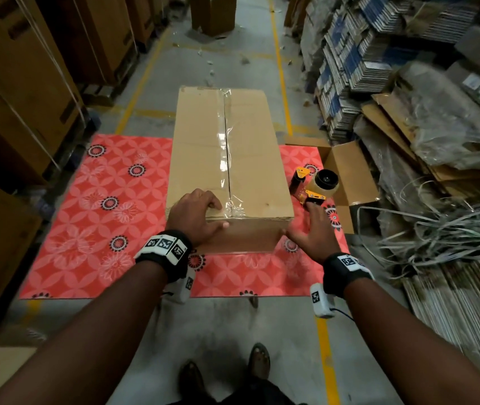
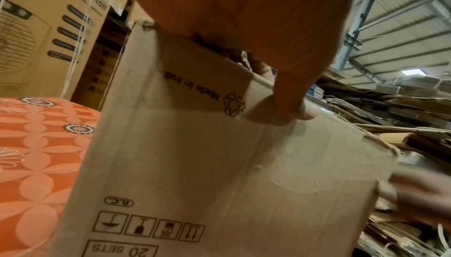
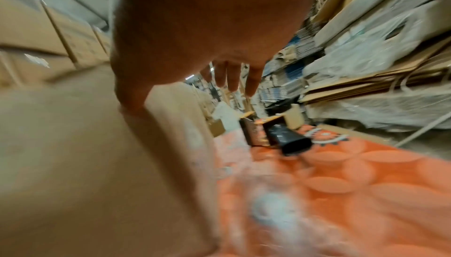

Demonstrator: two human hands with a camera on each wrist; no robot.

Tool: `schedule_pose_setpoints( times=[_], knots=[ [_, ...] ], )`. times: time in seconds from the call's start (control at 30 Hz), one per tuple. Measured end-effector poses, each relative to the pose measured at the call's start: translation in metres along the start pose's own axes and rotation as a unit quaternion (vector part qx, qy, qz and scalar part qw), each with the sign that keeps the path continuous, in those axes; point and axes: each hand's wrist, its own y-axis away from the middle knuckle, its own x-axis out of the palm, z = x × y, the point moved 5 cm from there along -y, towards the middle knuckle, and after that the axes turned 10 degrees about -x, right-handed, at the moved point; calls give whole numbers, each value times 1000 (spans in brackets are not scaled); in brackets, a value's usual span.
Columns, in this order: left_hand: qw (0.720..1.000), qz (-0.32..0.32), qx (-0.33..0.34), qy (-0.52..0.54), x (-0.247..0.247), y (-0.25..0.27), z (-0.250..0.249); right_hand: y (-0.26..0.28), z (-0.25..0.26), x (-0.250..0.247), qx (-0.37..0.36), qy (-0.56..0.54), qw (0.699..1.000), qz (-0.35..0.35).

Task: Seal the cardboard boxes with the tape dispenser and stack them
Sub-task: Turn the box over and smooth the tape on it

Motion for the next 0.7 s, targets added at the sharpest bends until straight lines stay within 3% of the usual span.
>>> schedule_pose_setpoints(
  times=[0.27,0.6,0.7],
  knots=[
    [999,-8,-11,-29,8,-5,-2,-34,-110,32,190,-29,980,51],
    [998,39,-41,15,7,-14,-4,-74,-162,62,320,-144,932,94],
    [997,51,-49,27,7,-15,-5,-79,-165,68,355,-225,900,113]
  ],
)
